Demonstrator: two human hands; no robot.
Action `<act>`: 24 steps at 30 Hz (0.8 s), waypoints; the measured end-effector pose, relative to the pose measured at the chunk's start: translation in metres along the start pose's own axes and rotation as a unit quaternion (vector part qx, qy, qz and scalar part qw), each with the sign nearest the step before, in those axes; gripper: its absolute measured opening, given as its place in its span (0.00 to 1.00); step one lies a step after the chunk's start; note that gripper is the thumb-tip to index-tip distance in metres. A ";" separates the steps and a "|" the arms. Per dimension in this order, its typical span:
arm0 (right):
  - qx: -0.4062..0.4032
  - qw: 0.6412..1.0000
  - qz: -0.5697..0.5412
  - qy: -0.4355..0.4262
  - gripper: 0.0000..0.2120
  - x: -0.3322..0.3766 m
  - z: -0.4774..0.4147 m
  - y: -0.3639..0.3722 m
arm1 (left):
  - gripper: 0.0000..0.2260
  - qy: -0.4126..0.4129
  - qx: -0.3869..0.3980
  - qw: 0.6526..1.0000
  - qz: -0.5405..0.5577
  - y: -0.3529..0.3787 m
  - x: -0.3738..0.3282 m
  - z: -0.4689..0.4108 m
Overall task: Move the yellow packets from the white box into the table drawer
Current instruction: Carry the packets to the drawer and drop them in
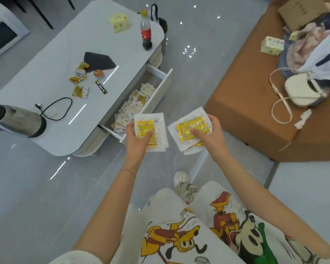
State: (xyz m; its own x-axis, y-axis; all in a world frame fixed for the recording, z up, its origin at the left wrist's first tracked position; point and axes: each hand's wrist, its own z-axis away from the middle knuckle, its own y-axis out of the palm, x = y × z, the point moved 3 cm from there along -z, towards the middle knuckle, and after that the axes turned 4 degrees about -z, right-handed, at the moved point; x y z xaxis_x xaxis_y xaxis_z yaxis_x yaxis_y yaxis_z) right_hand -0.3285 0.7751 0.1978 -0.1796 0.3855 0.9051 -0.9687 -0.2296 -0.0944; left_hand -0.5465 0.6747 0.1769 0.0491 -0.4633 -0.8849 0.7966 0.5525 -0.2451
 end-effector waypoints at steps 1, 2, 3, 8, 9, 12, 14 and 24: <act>0.009 1.000 0.011 -0.003 0.25 0.007 -0.012 0.002 | 0.22 -0.009 -0.017 1.000 0.010 0.000 -0.002 -0.004; 0.018 1.000 0.017 -0.005 0.24 0.015 -0.024 0.004 | 0.22 -0.017 -0.034 0.999 0.021 0.000 -0.003 -0.007; 0.027 0.999 0.021 -0.006 0.24 0.022 -0.035 0.007 | 0.22 -0.026 -0.049 0.998 0.029 -0.001 -0.003 -0.011; 0.068 0.997 0.022 -0.008 0.24 0.045 -0.085 0.034 | 0.23 -0.058 -0.102 0.992 0.043 -0.015 0.002 -0.036; 0.072 0.997 0.018 -0.003 0.25 0.048 -0.095 0.041 | 0.22 -0.063 -0.110 0.991 0.049 -0.018 0.004 -0.042; 0.088 0.996 0.015 0.010 0.26 0.053 -0.125 0.065 | 0.23 -0.078 -0.138 0.985 0.067 -0.029 0.009 -0.065; 0.096 0.995 0.024 0.013 0.26 0.056 -0.145 0.083 | 0.23 -0.092 -0.147 0.981 0.086 -0.036 0.013 -0.083; 0.097 0.992 0.059 0.052 0.26 0.074 -0.240 0.143 | 0.20 -0.197 -0.170 0.956 0.135 -0.067 0.020 -0.172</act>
State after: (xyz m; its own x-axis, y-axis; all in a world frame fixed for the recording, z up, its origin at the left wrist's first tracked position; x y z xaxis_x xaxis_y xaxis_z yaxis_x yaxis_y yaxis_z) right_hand -0.5212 0.9859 0.1519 -0.3156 0.4333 0.8442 -0.8909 -0.4417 -0.1063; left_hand -0.7030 0.7476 0.1071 0.5014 -0.4605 -0.7324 0.4842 0.8509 -0.2035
